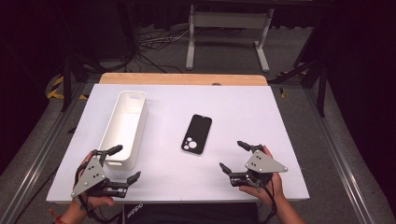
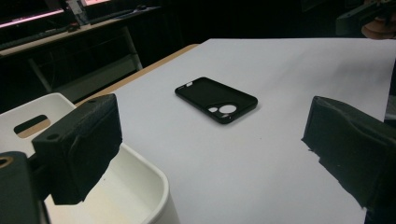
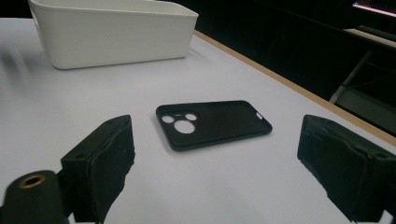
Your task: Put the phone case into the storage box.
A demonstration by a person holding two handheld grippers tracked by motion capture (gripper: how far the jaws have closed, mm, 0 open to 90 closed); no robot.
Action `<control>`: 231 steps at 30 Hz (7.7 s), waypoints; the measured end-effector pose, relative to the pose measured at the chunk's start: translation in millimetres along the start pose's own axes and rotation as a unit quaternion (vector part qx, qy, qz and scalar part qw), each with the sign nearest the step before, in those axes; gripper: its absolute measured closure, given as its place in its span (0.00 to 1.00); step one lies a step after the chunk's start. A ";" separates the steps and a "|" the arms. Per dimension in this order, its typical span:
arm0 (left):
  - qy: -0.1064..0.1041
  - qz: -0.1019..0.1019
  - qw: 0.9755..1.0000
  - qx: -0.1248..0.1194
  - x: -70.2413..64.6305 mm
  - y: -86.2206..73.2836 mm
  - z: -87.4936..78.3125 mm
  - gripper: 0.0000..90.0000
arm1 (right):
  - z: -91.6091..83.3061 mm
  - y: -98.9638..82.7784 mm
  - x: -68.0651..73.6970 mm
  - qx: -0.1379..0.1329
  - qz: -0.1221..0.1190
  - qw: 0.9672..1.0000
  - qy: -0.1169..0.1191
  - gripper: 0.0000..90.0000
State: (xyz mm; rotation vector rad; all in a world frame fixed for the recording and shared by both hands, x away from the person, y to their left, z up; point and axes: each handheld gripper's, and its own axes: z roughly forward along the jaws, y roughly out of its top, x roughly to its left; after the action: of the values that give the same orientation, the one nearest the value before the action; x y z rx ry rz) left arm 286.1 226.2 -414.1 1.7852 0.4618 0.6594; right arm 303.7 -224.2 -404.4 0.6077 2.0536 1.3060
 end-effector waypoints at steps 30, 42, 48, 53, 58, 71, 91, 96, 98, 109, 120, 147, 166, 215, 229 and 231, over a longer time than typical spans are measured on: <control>-0.005 0.008 1.000 0.017 0.5 -5.0 0.3 0.05 | 56.5 33.5 -17.3 0.038 0.008 0.999 0.031 0.74; -0.006 0.006 1.000 0.014 2.0 -4.8 -1.0 0.05 | 124.0 58.2 -50.4 0.075 0.021 0.996 0.048 1.00; -0.011 0.014 1.000 0.017 -0.2 -5.0 0.7 0.05 | 166.0 56.9 -55.0 0.115 0.016 0.992 0.054 1.00; -0.019 0.011 1.000 0.019 -2.8 -5.8 2.9 0.05 | 200.0 44.9 -57.3 0.162 0.008 0.985 0.056 1.00; -0.019 0.012 1.000 0.021 -3.2 -6.4 3.6 0.05 | 215.6 40.1 -60.2 0.174 0.022 0.983 0.057 1.00; -0.025 0.012 0.999 0.018 -1.8 -7.2 0.6 0.05 | 254.0 35.2 -65.1 0.226 0.018 0.973 0.049 1.00; -0.033 0.006 0.999 0.030 -3.0 -11.6 3.1 0.06 | 248.4 19.0 -86.1 0.277 0.036 0.960 0.023 1.00; -0.031 0.011 0.999 0.034 -2.5 -11.6 3.3 0.06 | 235.9 14.9 -89.9 0.285 0.038 0.957 0.022 1.00; -0.029 0.010 0.999 0.035 -2.9 -11.8 3.7 0.06 | 233.9 14.3 -90.1 0.285 0.038 0.957 0.023 1.00; -0.023 0.014 0.999 0.035 -2.6 -11.0 2.4 0.06 | 192.0 0.5 -90.4 0.289 0.043 0.956 0.030 1.00; -0.019 0.014 0.999 0.034 -4.1 -10.3 1.4 0.07 | 159.5 -8.0 -76.4 0.282 0.046 0.957 0.046 1.00; -0.013 0.014 0.999 0.037 1.0 -7.2 3.4 0.07 | 105.5 -15.0 -15.3 0.252 0.025 0.962 0.099 1.00; -0.012 0.018 0.999 0.036 1.6 -6.2 0.4 0.07 | 100.4 -15.6 1.9 0.232 0.028 0.963 0.136 1.00; -0.016 0.020 0.998 0.049 1.6 -5.4 2.4 0.07 | 84.8 22.2 -28.7 0.111 0.053 0.992 0.028 0.07; -0.019 0.021 0.998 0.052 0.8 -5.8 3.5 0.07 | 99.5 41.4 -37.3 0.126 0.039 0.991 0.010 0.06; -0.022 0.024 0.998 0.052 1.0 -5.5 4.1 0.07 | 101.9 43.6 -39.6 0.125 0.039 0.991 0.008 0.08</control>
State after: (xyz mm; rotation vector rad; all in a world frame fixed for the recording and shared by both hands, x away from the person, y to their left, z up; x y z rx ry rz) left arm 289.6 225.4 -420.0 1.9109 0.4304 0.6386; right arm 406.2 -169.1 -386.7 0.7977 2.2454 1.1065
